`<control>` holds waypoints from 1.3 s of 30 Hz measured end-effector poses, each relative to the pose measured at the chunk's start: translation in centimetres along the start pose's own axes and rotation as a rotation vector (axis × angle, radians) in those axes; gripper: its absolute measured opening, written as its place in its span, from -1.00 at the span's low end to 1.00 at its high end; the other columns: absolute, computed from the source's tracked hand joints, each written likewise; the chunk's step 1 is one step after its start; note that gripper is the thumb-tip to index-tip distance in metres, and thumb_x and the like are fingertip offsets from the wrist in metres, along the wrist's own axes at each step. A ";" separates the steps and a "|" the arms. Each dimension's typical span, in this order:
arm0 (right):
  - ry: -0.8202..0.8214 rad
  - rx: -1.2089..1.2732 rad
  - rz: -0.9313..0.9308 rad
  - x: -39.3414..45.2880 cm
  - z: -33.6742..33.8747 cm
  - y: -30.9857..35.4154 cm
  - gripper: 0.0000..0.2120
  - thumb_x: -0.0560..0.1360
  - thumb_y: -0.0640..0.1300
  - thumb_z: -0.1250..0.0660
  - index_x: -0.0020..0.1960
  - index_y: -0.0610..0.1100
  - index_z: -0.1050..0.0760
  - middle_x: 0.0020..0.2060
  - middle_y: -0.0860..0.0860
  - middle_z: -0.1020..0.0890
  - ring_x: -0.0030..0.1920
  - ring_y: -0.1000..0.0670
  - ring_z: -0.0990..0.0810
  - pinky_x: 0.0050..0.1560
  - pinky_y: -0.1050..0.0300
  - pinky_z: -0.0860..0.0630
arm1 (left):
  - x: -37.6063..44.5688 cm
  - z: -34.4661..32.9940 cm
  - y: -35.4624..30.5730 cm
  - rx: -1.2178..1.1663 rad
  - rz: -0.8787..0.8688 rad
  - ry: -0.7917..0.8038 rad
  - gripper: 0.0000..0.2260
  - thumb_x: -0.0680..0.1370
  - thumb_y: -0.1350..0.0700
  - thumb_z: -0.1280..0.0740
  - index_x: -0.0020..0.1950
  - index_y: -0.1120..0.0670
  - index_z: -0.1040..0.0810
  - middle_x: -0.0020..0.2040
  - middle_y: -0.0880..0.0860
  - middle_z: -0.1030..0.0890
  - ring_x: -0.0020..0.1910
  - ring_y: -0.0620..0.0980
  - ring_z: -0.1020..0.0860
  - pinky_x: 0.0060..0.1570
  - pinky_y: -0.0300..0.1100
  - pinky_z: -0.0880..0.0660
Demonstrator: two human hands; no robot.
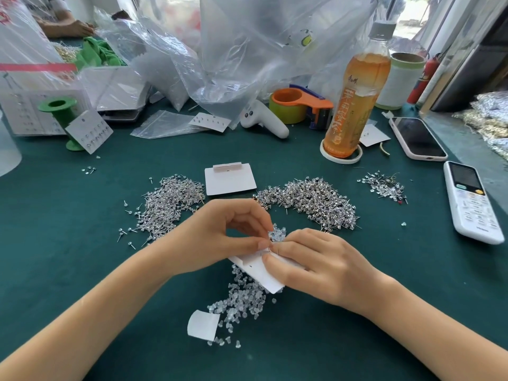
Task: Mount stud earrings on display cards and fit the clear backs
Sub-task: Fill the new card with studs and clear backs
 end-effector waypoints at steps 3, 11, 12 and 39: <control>-0.012 -0.012 0.003 -0.1 0.0 0.1 -0.78 0.48 -0.35 -0.38 0.06 -0.18 -0.42 -0.28 -0.09 -0.64 -0.33 -0.09 -0.56 -0.24 0.09 -0.55 | 0.0 -0.1 0.1 0.003 0.004 0.005 -0.86 0.45 0.24 -0.45 -0.02 0.13 -0.59 -0.15 0.00 -0.67 -0.11 -0.04 -0.64 -0.02 -0.29 -0.51; -0.033 -0.027 0.004 0.1 0.3 0.2 -0.77 0.47 -0.34 -0.39 0.06 -0.18 -0.43 -0.30 -0.10 -0.64 -0.33 -0.09 -0.56 -0.25 0.09 -0.54 | 0.0 -0.3 0.2 -0.018 0.010 0.011 -0.86 0.44 0.24 -0.45 -0.02 0.13 -0.59 -0.14 0.01 -0.68 -0.10 -0.03 -0.65 -0.04 -0.30 -0.51; -0.031 -0.022 0.002 0.1 0.3 0.1 -0.77 0.47 -0.35 -0.39 0.07 -0.19 -0.43 -0.29 -0.10 -0.64 -0.33 -0.09 -0.55 -0.25 0.09 -0.54 | 0.0 -0.2 0.2 -0.032 0.007 0.001 -0.85 0.44 0.25 -0.45 -0.02 0.14 -0.59 -0.14 0.02 -0.68 -0.10 -0.02 -0.65 -0.05 -0.30 -0.51; 0.000 0.021 -0.023 0.0 0.4 0.0 -0.79 0.49 -0.35 -0.36 0.08 -0.18 -0.42 -0.25 -0.11 -0.65 -0.26 -0.12 -0.58 -0.17 0.07 -0.55 | 0.0 -0.2 0.4 -0.050 0.014 -0.023 -0.85 0.46 0.25 -0.44 -0.01 0.08 -0.63 -0.14 0.05 -0.67 -0.12 -0.05 -0.64 -0.10 -0.34 -0.51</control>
Point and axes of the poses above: each hand's wrist, its own x-axis towards the middle knuckle, its own z-axis out of the back of the hand, y = z × x, the point moved 7 cm from there along x, towards the middle knuckle
